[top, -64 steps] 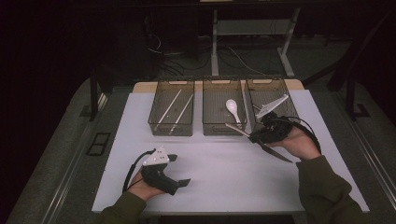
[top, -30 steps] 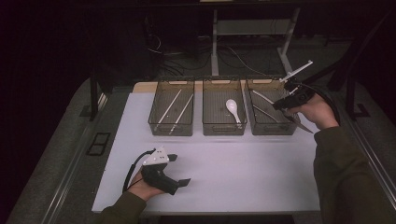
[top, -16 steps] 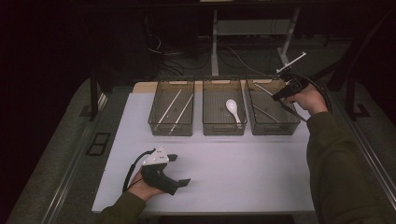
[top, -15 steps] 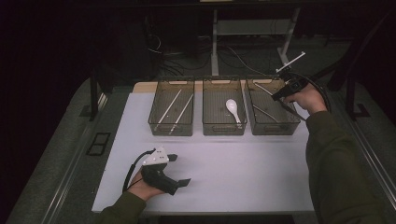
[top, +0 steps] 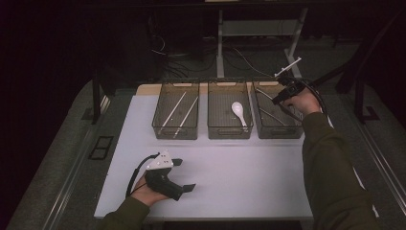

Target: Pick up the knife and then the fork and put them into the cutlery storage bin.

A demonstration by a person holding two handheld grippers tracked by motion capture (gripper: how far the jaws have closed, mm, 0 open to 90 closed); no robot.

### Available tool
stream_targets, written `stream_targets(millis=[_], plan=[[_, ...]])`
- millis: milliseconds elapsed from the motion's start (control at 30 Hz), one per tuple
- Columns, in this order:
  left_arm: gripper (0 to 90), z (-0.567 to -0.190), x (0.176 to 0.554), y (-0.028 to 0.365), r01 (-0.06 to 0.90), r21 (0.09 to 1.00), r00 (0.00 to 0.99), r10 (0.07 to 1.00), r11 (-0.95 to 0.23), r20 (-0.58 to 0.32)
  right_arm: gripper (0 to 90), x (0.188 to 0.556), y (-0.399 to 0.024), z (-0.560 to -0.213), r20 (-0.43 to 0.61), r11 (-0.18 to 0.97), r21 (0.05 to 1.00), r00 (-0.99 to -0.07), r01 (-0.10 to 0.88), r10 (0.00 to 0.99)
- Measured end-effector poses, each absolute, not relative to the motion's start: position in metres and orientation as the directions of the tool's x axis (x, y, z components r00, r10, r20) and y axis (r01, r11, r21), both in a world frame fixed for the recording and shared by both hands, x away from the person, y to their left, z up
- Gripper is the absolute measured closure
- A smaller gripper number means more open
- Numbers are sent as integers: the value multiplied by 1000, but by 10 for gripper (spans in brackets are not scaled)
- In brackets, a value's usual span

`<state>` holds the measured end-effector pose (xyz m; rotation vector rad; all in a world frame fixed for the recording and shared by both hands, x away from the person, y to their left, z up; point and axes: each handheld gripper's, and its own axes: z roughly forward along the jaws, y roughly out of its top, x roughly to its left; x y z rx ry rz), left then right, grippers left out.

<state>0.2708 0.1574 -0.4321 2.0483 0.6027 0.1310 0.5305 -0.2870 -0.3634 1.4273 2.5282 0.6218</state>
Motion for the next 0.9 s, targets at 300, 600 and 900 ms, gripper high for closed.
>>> stream_targets(millis=[300, 600, 900], plan=[[0, -432, 270, 157, 360, 834, 874, 464, -419, -144, 790, 532, -284, -382, 54, 443, 413, -507, 796, 860], [0, -431, 270, 157, 359, 834, 874, 464, -418, -144, 895, 531, -285, -380, 112, 393, 456, -489, 799, 865], [0, -431, 270, 156, 359, 834, 874, 464, -420, -142, 744, 526, -291, -374, 117, 362, 498, -475, 788, 872]])
